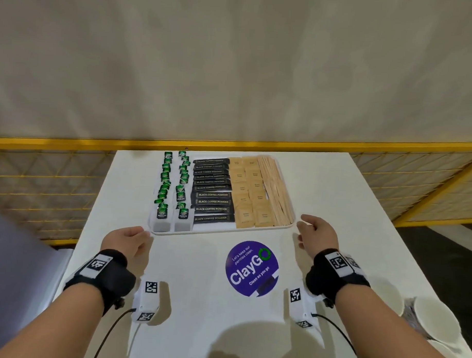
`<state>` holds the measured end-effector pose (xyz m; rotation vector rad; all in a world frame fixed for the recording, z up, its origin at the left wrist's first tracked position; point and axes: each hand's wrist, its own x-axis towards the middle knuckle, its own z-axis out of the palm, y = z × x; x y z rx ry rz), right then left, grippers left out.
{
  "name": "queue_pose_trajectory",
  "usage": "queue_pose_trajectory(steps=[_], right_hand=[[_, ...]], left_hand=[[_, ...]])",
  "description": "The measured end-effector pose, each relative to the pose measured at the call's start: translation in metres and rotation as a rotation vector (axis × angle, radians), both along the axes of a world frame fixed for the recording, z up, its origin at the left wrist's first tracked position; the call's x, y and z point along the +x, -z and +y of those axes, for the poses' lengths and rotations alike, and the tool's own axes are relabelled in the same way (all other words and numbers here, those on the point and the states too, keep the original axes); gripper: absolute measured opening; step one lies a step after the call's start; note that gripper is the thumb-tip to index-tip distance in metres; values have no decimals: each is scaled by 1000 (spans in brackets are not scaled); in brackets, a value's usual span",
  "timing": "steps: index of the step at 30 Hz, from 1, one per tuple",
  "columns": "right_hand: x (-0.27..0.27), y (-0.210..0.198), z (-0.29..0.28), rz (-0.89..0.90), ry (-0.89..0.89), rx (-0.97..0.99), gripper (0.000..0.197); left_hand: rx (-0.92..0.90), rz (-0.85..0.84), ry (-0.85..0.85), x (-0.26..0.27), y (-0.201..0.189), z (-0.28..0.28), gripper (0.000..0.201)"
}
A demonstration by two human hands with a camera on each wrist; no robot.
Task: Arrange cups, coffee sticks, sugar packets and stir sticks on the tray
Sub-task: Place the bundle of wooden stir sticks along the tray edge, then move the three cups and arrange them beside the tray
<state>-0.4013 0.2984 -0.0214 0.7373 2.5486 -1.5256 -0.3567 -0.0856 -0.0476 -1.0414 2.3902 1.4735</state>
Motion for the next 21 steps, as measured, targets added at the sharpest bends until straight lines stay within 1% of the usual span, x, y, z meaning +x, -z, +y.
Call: queue_pose_trajectory(steps=[2, 4, 8, 10, 13, 17, 19, 21], right_hand=[[30, -11, -9, 46, -50, -39, 16], [63, -20, -13, 78, -110, -86, 15], [137, -34, -8, 90, -218, -168, 19], [171, -36, 6, 81, -287, -138, 19], [212, -38, 40, 89, -355, -27, 19], [250, -47, 96, 152, -282, 51, 18], [263, -51, 126, 174, -212, 81, 17], [274, -50, 155, 192, -126, 115, 17]], left_hand=[[36, 28, -22, 15, -3, 3, 5], [54, 42, -20, 35, -5, 9, 11], [90, 59, -14, 91, -10, 27, 14], [101, 33, 20, 123, -11, 41, 10], [112, 17, 98, 157, -9, 72, 10], [135, 21, 253, 175, -18, 145, 9], [173, 29, 338, 172, -26, 190, 9], [217, 44, 416, 165, -35, 236, 13]])
